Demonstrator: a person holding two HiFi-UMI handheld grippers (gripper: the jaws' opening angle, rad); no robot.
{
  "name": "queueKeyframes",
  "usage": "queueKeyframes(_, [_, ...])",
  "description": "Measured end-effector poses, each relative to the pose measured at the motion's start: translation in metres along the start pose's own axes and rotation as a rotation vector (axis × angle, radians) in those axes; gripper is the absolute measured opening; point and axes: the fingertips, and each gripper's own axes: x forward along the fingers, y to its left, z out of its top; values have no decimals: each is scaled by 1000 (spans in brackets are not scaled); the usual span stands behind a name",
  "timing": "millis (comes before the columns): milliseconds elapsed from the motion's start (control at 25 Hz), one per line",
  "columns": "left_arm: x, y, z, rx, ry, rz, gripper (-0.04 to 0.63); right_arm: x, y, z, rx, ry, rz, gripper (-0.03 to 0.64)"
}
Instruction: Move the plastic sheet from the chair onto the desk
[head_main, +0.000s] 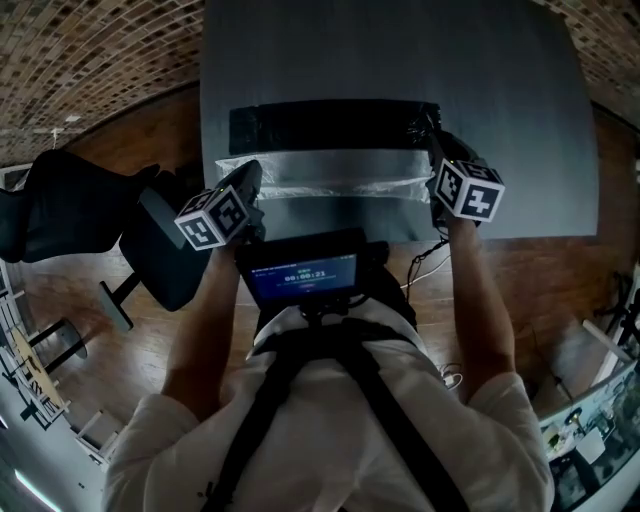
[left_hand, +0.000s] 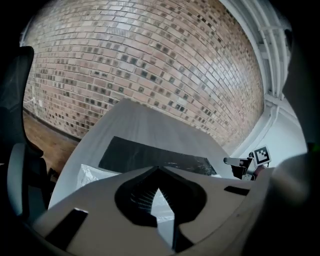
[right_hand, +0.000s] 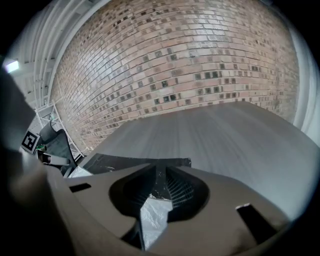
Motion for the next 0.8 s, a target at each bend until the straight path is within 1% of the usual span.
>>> queueKeyframes(120, [-9, -15, -5, 8, -19, -12, 6, -8, 6, 0, -11, 0, 22, 64])
queueKeyframes(240, [-19, -32, -8, 7, -47, -31, 6, -14, 16, 2, -22, 1, 64, 64])
queueKeyframes(440, [-35, -63, -13, 31, -63, -72, 6, -25, 39, -2, -26, -4, 131, 64])
queueKeyframes(640, [-52, -74, -17, 31, -90, -96, 6, -32, 74, -5, -53, 0, 194, 64])
queueKeyframes(800, [-63, -79, -25, 33, -84, -122, 6, -46, 100, -7, -77, -5, 227, 63])
